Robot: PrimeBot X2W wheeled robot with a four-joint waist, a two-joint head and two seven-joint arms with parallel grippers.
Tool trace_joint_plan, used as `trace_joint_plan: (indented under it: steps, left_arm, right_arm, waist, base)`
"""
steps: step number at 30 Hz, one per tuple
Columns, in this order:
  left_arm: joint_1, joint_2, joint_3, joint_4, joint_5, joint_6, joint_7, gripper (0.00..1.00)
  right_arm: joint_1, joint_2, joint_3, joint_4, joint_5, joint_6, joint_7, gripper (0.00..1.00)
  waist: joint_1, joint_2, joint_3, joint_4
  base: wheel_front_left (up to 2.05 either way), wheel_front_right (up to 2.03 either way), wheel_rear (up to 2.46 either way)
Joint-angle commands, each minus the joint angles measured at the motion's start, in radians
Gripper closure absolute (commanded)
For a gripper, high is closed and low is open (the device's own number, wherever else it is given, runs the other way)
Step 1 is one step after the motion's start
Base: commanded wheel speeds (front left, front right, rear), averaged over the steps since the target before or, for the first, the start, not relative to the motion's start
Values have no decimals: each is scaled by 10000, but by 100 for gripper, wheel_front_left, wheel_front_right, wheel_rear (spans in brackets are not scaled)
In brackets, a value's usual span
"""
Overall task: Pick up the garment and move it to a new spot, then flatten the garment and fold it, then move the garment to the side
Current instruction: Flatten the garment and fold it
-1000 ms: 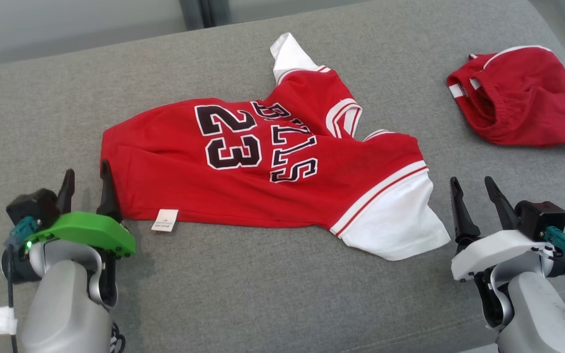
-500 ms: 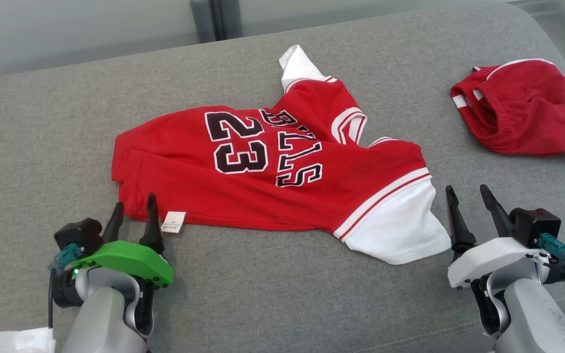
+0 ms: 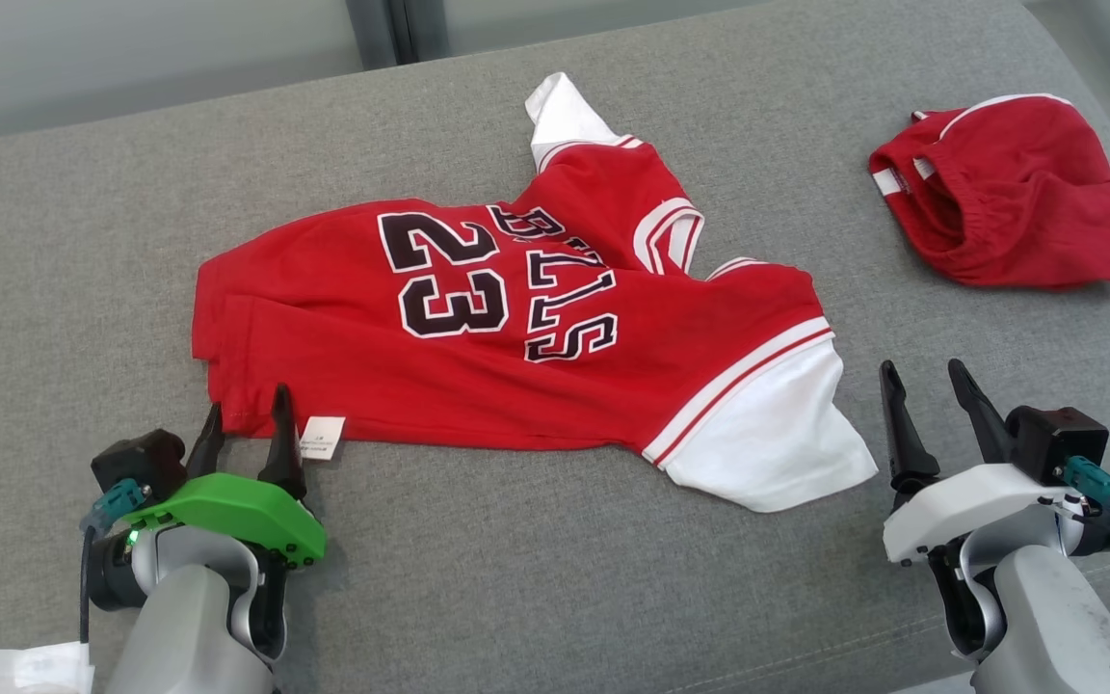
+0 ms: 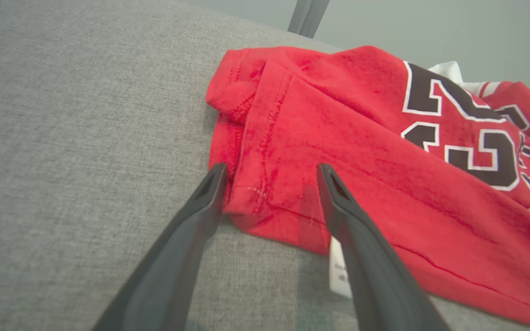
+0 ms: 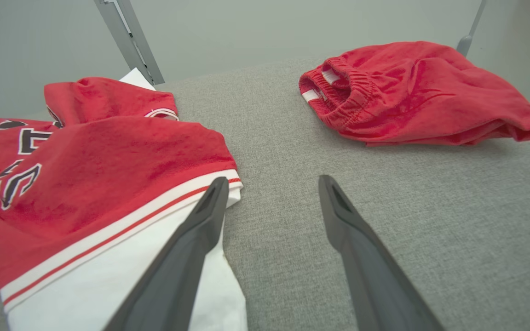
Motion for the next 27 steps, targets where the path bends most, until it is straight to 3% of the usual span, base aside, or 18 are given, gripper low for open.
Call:
trace_joint_plan:
  steps: [1, 2, 16, 27]
  left_arm:
    - [-64, -2, -49, 94, -36, -28, 1, 58]
    - [-72, -24, -126, 179, -144, -29, 1, 100]
    - [746, 186, -439, -108, -882, -28, 0, 100]
    - [2039, 649, -1589, -304, -1992, -28, 0, 100]
  right_arm:
    - [-7, -2, -7, -14, -9, -9, -25, 0]
    - [-17, 0, 4, 8, 3, -11, -25, 0]
    - [408, 82, -196, 286, 105, -9, -25, 0]
    - [993, 385, -186, 638, 12, -11, -25, 0]
  waist:
    - [0, -1, -4, 3]
    - [0, -1, -8, 1]
    - [0, -1, -927, 664]
    - [0, -1, -2008, 1637]
  base:
    - [0, 0, 0]
    - [0, 0, 0]
    - [0, 0, 0]
    - [0, 0, 0]
